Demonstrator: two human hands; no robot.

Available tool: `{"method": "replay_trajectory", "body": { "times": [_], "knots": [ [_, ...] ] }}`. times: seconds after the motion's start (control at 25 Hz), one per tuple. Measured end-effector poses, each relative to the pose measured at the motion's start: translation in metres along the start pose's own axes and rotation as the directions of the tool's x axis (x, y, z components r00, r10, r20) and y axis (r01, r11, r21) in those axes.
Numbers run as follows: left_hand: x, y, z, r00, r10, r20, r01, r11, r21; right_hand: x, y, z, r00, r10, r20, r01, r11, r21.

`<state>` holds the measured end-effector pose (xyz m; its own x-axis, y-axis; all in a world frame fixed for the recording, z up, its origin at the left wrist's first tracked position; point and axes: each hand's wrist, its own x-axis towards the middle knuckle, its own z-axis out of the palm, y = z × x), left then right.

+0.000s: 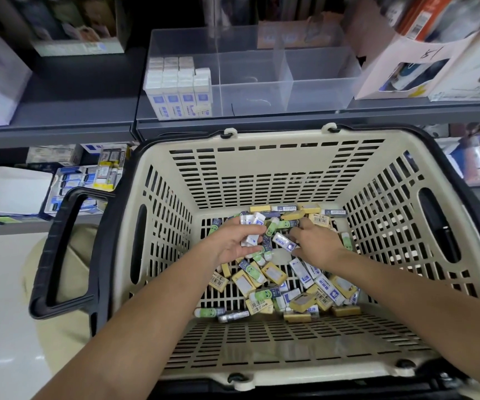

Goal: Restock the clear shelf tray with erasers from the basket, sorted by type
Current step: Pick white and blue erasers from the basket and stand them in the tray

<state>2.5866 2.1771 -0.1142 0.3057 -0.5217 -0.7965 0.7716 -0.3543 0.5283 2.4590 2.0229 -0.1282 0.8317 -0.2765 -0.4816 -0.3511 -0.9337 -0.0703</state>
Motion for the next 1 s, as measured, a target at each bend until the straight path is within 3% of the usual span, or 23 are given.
{"method": "replay_trajectory", "body": {
  "times": [0.12,0.32,0.4,0.48,0.6,0.72,0.84,1.0],
  "knots": [
    [-0.001,0.002,0.000,1.000,0.012,-0.004,-0.012,1.000,-0.001,0.001,0.006,-0.003,0.997,0.061,-0.039,-0.053,0.981,0.184],
    [-0.006,0.007,-0.001,0.999,0.046,-0.026,-0.045,0.999,0.026,0.000,0.002,0.006,1.000,-0.018,0.025,0.020,0.998,-0.068],
    [-0.008,0.012,0.000,0.997,0.059,-0.043,-0.056,0.996,0.073,0.002,-0.001,0.009,1.000,-0.008,0.011,0.009,0.999,-0.042],
    [-0.011,0.021,0.003,0.998,0.059,-0.031,-0.054,0.989,0.136,0.003,0.000,0.000,1.000,-0.005,0.007,0.004,0.994,0.105],
    [-0.028,0.041,0.014,0.996,0.058,0.064,-0.068,0.983,0.171,0.002,0.005,-0.033,1.000,-0.012,0.012,0.004,0.850,0.526],
    [-0.053,0.065,0.021,0.975,0.158,0.156,-0.191,0.955,0.225,-0.011,0.002,-0.080,0.997,-0.053,-0.046,0.070,0.670,0.739],
    [-0.081,0.090,0.022,0.938,0.263,0.225,-0.313,0.923,0.225,-0.025,-0.009,-0.126,0.986,-0.083,-0.142,0.165,0.492,0.855],
    [-0.107,0.116,0.017,0.876,0.436,0.206,-0.468,0.872,0.145,-0.027,-0.028,-0.175,0.955,-0.068,-0.289,0.289,0.444,0.848]
  ]
}}
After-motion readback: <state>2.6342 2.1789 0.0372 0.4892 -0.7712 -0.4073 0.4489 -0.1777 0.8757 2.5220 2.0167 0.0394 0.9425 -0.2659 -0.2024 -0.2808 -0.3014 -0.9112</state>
